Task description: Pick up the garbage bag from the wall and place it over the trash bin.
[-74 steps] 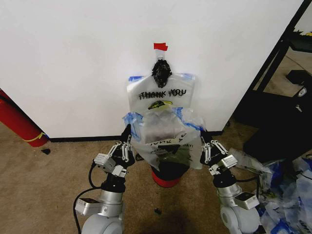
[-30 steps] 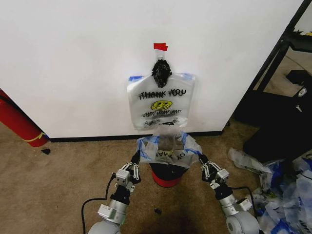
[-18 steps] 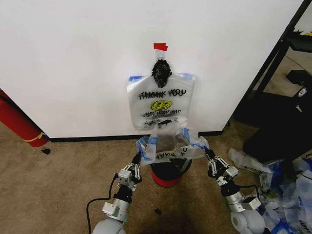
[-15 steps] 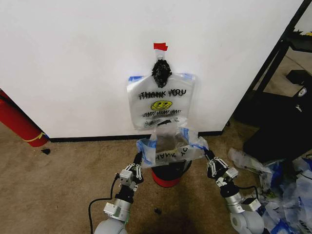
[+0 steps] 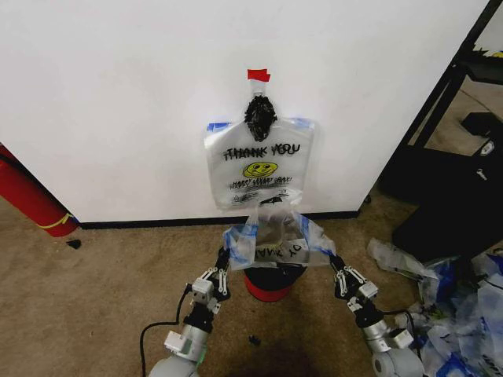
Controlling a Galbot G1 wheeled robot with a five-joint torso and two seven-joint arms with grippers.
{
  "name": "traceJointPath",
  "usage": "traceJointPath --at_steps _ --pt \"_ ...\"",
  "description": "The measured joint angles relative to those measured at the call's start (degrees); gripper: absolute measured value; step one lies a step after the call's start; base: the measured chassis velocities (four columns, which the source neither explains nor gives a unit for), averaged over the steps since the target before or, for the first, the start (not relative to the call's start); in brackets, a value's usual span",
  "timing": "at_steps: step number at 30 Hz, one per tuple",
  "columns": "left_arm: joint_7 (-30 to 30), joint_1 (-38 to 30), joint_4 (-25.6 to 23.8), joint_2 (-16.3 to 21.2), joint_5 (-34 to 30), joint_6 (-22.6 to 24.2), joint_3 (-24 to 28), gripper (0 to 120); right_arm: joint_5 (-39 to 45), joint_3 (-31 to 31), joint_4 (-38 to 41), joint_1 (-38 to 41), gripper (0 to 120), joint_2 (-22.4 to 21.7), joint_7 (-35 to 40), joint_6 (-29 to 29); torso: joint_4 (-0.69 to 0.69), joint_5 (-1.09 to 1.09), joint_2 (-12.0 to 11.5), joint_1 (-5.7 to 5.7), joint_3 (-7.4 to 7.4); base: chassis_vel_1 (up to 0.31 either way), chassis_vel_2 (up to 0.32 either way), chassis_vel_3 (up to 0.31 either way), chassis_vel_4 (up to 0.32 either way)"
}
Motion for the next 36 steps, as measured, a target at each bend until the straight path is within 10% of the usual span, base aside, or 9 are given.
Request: traceJointPath --at_steps 14,36 --pt "-1.1 3.4 2.6 2.7 21.9 -2.8 -2.8 0 0.8 -1.6 -1.9 -2.8 0 -0.4 -0.6 0.3 -0.01 0.01 0.0 0.0 0.0 0.0 0.0 0.0 0.0" --pt "-4.4 -1.7 13.6 0.6 27.4 1.6 -4.1 0 11.3 -5.5 -15.2 6.4 0 5.6 -6.8 0.2 -0.01 0.0 0.0 0.0 0.0 0.0 0.0 0.0 0.0"
